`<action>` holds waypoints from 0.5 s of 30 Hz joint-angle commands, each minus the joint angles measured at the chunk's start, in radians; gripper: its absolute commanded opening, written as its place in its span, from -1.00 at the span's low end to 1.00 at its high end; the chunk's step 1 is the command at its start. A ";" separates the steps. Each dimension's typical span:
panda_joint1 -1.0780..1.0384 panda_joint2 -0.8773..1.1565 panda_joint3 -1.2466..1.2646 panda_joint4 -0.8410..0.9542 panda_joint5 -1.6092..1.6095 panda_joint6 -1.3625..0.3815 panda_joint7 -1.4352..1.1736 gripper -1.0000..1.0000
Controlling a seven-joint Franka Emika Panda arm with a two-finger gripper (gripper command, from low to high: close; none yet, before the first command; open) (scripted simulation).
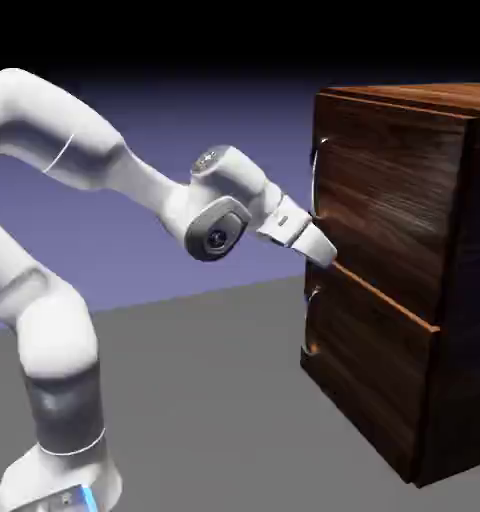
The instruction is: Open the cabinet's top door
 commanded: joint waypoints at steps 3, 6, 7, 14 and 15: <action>-0.038 -0.024 0.048 0.016 0.131 -0.004 0.054 0.00; -0.076 -0.047 0.096 0.032 0.261 -0.009 0.108 0.00; -0.088 -0.055 0.112 0.038 0.305 -0.010 0.126 0.00; -0.177 -0.111 0.225 0.075 0.609 -0.021 0.253 0.00; -0.190 -0.118 0.241 0.081 0.653 -0.022 0.271 0.00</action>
